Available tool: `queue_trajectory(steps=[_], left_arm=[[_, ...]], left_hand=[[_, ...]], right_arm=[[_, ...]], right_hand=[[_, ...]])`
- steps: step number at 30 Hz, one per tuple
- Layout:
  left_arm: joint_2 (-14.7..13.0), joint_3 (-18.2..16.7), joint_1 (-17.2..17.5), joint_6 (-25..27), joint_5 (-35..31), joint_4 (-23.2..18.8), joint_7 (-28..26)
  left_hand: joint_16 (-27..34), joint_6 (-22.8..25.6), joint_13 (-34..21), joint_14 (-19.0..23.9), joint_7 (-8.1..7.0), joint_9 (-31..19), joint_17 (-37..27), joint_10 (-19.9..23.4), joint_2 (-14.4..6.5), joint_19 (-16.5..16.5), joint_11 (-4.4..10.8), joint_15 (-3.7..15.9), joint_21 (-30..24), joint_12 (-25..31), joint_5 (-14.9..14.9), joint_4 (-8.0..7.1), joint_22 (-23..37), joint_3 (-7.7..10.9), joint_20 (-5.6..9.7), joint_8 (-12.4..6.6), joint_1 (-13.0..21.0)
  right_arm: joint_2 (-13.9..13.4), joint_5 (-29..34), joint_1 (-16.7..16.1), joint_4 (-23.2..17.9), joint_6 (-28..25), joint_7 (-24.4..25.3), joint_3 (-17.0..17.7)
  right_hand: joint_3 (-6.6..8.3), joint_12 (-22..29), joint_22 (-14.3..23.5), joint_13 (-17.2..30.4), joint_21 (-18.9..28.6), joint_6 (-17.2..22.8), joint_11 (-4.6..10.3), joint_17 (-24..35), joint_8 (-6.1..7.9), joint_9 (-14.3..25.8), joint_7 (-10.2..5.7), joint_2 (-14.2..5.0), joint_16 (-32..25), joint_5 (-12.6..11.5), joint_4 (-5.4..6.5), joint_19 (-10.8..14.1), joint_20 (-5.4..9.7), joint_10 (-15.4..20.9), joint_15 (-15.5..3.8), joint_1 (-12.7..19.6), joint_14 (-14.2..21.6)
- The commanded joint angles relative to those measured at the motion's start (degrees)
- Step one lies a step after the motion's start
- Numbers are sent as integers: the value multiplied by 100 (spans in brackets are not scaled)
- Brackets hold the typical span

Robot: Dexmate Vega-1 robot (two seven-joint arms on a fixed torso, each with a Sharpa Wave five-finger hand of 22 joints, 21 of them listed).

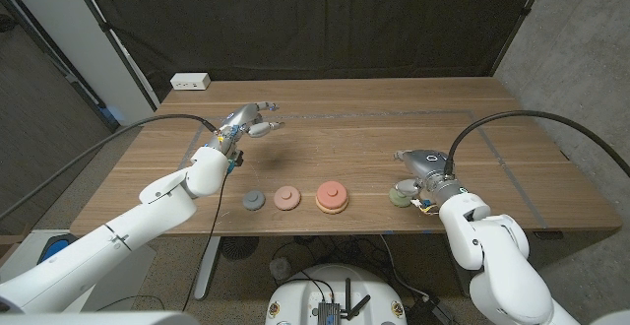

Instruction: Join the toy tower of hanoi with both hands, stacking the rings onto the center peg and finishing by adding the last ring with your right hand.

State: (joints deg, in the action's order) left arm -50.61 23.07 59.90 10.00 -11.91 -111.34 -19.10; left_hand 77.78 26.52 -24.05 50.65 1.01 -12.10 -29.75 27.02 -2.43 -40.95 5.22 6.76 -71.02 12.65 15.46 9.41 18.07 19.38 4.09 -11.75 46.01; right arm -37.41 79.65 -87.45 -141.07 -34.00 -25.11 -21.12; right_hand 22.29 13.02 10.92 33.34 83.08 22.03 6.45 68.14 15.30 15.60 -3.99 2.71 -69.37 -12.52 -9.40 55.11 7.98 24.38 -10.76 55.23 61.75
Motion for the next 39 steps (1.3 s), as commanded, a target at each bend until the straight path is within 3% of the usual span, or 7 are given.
queue_trajectory(steps=[1,13,25,31,39], left_arm=[[-76,0,-15,159,-77,-109,114],[-282,28,-115,462,-214,-357,431],[-965,-12,-119,968,-409,-1010,1220],[-1333,32,-236,928,-538,-1196,1726],[-1586,68,-257,868,-770,-1362,2067]], left_hand=[[16,-41,-32,-33,12,-35,-10,-4,28,23,10,575,-37,-35,41,8,-6,41,479,17,-40],[34,-52,-43,-42,-2,-38,-15,24,47,53,36,575,-85,-23,51,31,-44,58,474,16,-2],[74,-85,-67,-66,-27,-48,-16,3,157,67,71,574,-155,-26,74,85,-83,67,494,18,126],[61,-144,-80,-103,-3,-53,23,-72,175,123,54,575,-184,-50,89,74,-104,75,499,33,180],[65,-152,-91,-95,-13,-55,41,-67,153,124,55,575,-214,-43,93,26,-126,67,507,29,151]], right_arm=[[-117,-254,-172,100,-235,490,32],[-143,-321,-137,108,-463,653,-118],[-192,-307,-143,54,-616,697,-226],[-200,-278,-170,24,-687,732,-251],[-220,-288,-174,12,-730,709,-272]], right_hand=[[13,23,9,29,36,32,1,-6,58,20,-11,25,26,-40,15,39,452,95,-189,82,19],[4,15,0,72,35,23,11,1,50,24,-53,-3,50,-49,46,19,448,123,-186,71,22],[-21,6,1,112,39,26,-21,-31,47,27,-70,-13,99,-55,58,6,448,147,-189,51,4],[-26,1,-2,130,38,44,-17,-35,52,29,-75,-29,111,-62,62,2,448,153,-189,48,10],[-30,-3,-14,152,28,75,-3,-25,61,32,-64,-41,123,-69,63,-9,448,167,-189,45,9]])
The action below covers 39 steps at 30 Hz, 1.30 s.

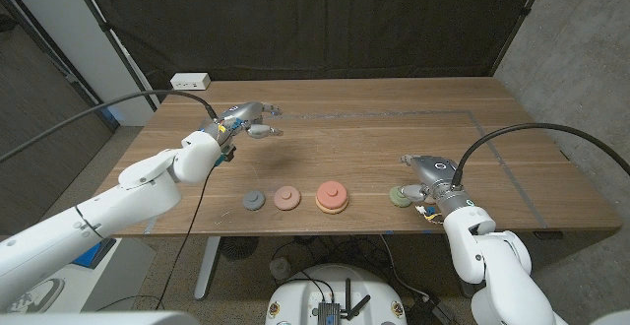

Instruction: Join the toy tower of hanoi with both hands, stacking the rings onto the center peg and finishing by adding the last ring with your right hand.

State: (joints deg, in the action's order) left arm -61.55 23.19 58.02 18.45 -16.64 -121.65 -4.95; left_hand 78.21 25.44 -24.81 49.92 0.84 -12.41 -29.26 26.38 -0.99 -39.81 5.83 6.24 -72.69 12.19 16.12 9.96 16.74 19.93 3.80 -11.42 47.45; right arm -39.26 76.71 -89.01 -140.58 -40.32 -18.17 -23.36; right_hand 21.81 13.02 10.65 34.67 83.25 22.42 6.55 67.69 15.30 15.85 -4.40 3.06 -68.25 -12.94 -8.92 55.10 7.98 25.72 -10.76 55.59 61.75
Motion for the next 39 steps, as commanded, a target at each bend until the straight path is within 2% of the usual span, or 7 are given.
queue_trajectory(steps=[1,12,26,39], left_arm=[[-521,57,-73,20,-322,-348,699],[-801,-42,50,-191,-523,-490,943],[-958,-169,233,-566,-448,-471,1162],[-1248,-495,583,-926,-275,-507,1110]], left_hand=[[19,-46,-16,-26,1,-23,-3,-6,10,11,-5,627,-48,3,27,-32,5,11,535,-4,5],[19,-49,-28,-27,-2,-25,17,-17,4,17,0,628,-79,4,26,-62,-24,-3,552,-10,-35],[37,-52,-44,-16,0,-25,24,-15,-1,36,3,628,-125,11,28,-73,-66,-11,555,-16,-65],[85,5,-51,68,-53,-19,33,115,-27,-28,49,632,-209,57,36,-78,-119,-9,602,-39,-84]], right_arm=[[-41,-5,-21,-42,-98,10,-47],[-29,22,-3,-37,-167,-24,-98],[13,42,80,5,-231,-77,-165],[37,149,211,13,-251,-334,-220]], right_hand=[[17,-1,11,21,11,36,-22,20,62,6,-25,-77,13,-27,15,-11,448,42,-189,8,9],[-6,-15,3,64,3,41,-3,19,56,10,-50,-84,43,-34,13,-14,448,62,-189,-3,7],[-22,-28,1,105,-2,51,-12,42,51,13,-48,-94,52,-39,11,-17,448,81,-189,-8,26],[-42,-47,0,128,-8,54,-10,25,42,18,-36,-121,96,-51,27,-17,446,101,-189,-44,26]])
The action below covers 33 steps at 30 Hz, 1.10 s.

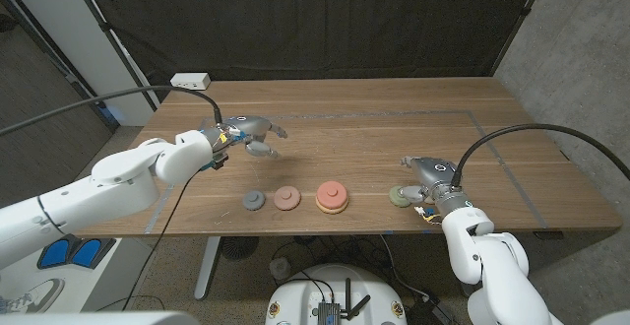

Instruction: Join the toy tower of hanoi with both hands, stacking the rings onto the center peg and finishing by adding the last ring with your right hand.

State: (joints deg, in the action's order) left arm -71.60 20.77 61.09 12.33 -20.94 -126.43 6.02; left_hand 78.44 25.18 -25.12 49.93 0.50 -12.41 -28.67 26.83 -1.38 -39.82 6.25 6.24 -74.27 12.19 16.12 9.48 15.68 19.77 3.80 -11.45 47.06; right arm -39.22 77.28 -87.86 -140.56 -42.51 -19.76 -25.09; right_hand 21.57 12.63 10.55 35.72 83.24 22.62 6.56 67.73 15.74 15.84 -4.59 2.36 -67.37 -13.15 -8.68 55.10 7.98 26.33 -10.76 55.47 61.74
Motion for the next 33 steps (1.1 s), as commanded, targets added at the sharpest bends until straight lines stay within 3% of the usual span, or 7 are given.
queue_trajectory(steps=[1,22,33], left_arm=[[-271,-286,313,-330,174,-40,8],[-658,-724,975,-541,399,-230,-83],[-773,-795,1147,-637,417,-266,-14]], left_hand=[[64,36,-19,70,-21,-20,-25,68,12,-29,7,632,-54,55,37,-29,-15,7,604,-37,-45],[63,113,-33,64,-22,-24,16,110,23,21,29,632,-136,57,53,8,-82,31,614,-58,0],[73,128,-35,75,-21,-25,40,128,35,27,31,633,-192,51,58,9,-120,35,625,-57,15]], right_arm=[[40,106,101,16,-39,-189,-49],[43,23,204,41,-12,-384,-31],[21,-21,254,72,-16,-406,-46]], right_hand=[[-19,-7,14,23,-3,36,-12,13,-2,20,-12,-52,18,-30,4,-12,446,45,-189,-34,18],[-20,-27,17,47,-8,37,-31,53,-16,23,-12,-69,41,-50,-2,-14,447,59,-190,-59,22],[-26,-39,14,57,-12,30,-31,49,-30,26,-8,-79,59,-54,-9,-16,445,65,-190,-58,32]])
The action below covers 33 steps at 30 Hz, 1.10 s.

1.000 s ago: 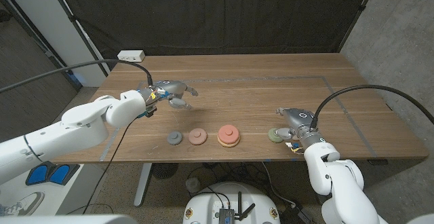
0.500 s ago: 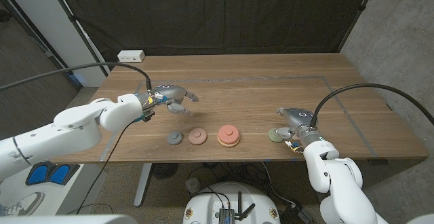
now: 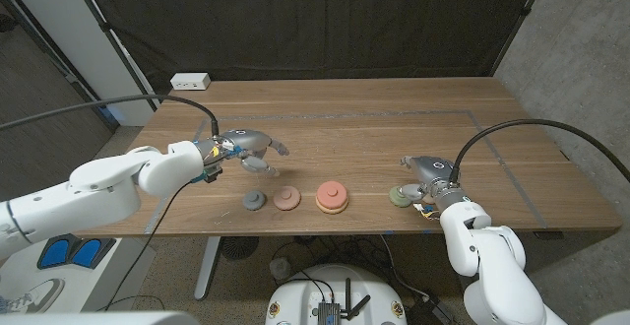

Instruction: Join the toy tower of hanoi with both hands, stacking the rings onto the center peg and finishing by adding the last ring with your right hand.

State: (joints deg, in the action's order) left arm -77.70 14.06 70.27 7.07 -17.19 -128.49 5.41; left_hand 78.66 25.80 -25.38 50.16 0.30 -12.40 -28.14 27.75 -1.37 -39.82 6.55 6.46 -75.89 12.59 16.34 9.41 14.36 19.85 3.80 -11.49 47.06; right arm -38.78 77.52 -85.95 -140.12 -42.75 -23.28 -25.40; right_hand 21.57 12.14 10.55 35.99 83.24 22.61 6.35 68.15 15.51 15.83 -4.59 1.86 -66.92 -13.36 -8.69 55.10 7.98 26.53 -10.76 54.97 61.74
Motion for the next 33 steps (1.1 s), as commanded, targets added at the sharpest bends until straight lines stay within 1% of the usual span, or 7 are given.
queue_trajectory(steps=[1,12,18,23,24,29,33], left_arm=[[-183,-130,247,-117,33,-70,54],[-358,-133,355,-156,-123,-139,161],[-501,-273,565,-122,-117,-173,21],[-437,-137,457,-222,-152,-95,159],[-436,-121,454,-230,-173,-94,162],[-445,-77,462,-197,-349,-109,111],[-307,89,287,-269,-443,-49,258]], left_hand=[[48,70,-7,50,-4,-26,-4,39,38,28,-2,611,-38,9,35,17,7,26,631,-53,16],[61,96,-13,67,-6,-26,10,68,47,23,23,611,-80,13,37,17,-22,27,646,-60,26],[68,101,-18,76,-1,-26,21,76,52,36,19,612,-103,11,39,17,-40,29,648,-59,34],[73,124,-20,82,-6,-27,27,110,51,31,10,612,-125,19,40,16,-53,32,651,-66,40],[71,126,-22,81,-3,-27,34,117,51,33,16,612,-131,21,40,15,-57,33,651,-67,41],[95,139,-24,106,-14,-27,23,134,58,33,28,613,-153,21,40,16,-71,33,655,-70,48],[99,141,-26,109,-21,-27,31,128,63,36,24,613,-169,12,40,17,-82,33,659,-69,53]], right_arm=[[-26,-38,67,30,6,-55,-20],[-47,9,87,32,-13,-116,-60],[-26,41,92,38,-27,-139,-81],[-19,55,102,41,-22,-169,-98],[-15,61,104,41,-24,-179,-101],[4,88,107,45,-32,-203,-109],[23,115,107,49,-37,-217,-120]], right_hand=[[-27,10,12,32,-14,32,-10,-9,-7,27,-9,-29,30,-34,-9,-17,445,45,-190,-8,17],[-27,-2,13,30,-13,31,-23,-10,-15,30,-13,-54,43,-42,-5,-12,446,54,-189,-11,29],[-26,-5,5,34,-24,31,-18,-10,-17,31,-8,-61,52,-46,-6,-24,445,51,-189,-12,27],[-23,-10,-1,33,-31,30,-13,-64,-22,33,-16,-77,106,-52,-13,-22,448,54,-189,2,-12],[-26,-9,-3,36,-34,35,-14,-20,-22,34,-9,-83,56,-55,-16,-17,448,63,-189,10,50],[-22,-10,-5,38,-37,40,-14,-18,-22,35,-17,-100,64,-59,-10,-17,447,62,-187,7,49],[-19,-11,-6,35,-38,42,-22,-15,-22,36,-15,-112,69,-62,-6,-16,447,68,-187,4,47]])
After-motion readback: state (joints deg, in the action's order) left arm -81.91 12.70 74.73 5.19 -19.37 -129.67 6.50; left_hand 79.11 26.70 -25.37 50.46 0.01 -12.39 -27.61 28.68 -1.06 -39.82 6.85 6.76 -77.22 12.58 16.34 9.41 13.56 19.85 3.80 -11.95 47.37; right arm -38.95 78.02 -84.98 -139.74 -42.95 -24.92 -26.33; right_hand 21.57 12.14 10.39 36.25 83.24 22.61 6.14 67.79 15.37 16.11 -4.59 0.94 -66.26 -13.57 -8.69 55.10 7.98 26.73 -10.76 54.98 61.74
